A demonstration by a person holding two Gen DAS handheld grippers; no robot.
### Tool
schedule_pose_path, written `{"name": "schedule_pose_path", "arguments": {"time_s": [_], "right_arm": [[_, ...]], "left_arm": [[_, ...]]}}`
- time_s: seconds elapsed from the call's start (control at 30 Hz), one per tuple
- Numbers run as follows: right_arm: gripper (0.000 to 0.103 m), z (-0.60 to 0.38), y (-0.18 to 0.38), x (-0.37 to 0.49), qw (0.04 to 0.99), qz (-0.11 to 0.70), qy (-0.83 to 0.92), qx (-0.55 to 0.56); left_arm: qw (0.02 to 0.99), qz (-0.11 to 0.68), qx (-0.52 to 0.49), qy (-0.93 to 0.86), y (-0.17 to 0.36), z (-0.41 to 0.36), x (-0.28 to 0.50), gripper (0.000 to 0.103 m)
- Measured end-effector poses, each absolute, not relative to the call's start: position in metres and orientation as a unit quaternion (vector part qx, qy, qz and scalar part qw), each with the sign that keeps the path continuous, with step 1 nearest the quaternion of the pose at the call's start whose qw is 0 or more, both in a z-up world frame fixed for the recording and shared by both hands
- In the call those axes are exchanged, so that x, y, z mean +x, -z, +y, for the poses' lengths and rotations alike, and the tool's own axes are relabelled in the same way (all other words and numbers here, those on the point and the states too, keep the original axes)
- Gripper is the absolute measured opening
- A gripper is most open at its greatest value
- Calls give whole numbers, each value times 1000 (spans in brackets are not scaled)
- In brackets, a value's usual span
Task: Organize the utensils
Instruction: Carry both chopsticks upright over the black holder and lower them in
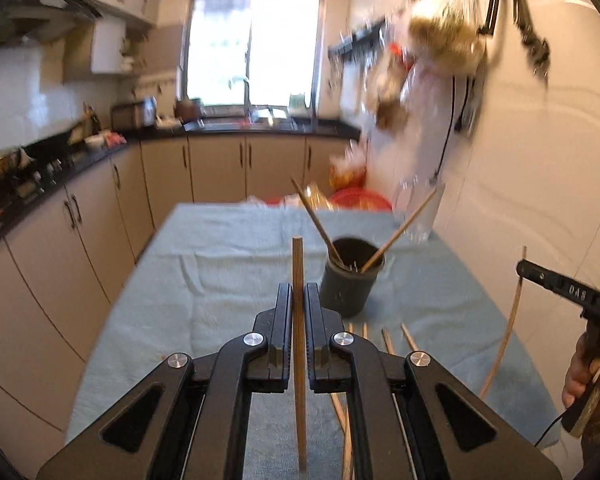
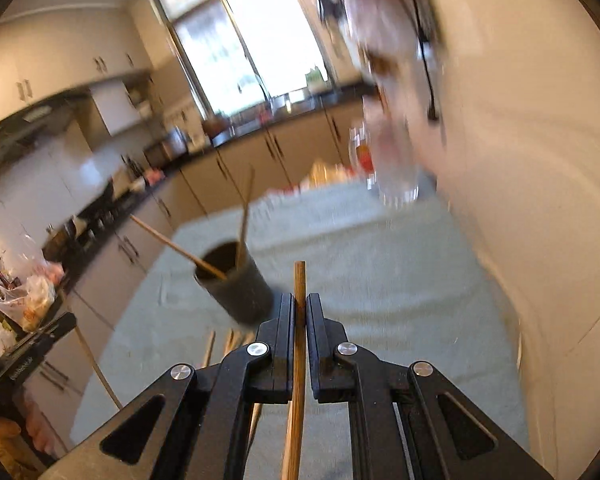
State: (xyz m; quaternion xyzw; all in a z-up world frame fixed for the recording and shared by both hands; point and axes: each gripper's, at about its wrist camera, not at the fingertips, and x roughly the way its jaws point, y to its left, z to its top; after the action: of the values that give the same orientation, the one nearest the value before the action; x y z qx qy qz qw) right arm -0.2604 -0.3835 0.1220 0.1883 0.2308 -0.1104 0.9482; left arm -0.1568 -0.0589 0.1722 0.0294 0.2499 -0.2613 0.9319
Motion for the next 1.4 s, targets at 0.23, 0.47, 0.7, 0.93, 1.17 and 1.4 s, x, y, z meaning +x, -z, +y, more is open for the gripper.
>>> {"name": "schedule_pose_path", "arguments": {"time_s": [0.23, 0.47, 0.7, 0.93, 1.17, 1.4], "right_arm": [[6, -365, -133, -297, 957, 201, 136, 160], [6, -353, -142, -309, 962, 205, 119, 137], [6, -344, -150, -312, 965, 200, 107, 129], [6, -345, -156, -311, 967, 193, 108, 125], [6, -348, -166, -310, 969, 182, 108, 124], [6, -350, -182, -292, 972, 170, 94, 133]], "left_arm": [[937, 236, 29, 256, -177, -40, -181, 5], [934, 238, 27, 265, -184, -31, -197, 5], [932, 230, 15, 279, -199, -18, -212, 5], [932, 221, 15, 287, -209, -15, -222, 5], [933, 202, 14, 298, -225, -15, -224, 5], [927, 213, 0, 308, -242, -30, -199, 5]]}}
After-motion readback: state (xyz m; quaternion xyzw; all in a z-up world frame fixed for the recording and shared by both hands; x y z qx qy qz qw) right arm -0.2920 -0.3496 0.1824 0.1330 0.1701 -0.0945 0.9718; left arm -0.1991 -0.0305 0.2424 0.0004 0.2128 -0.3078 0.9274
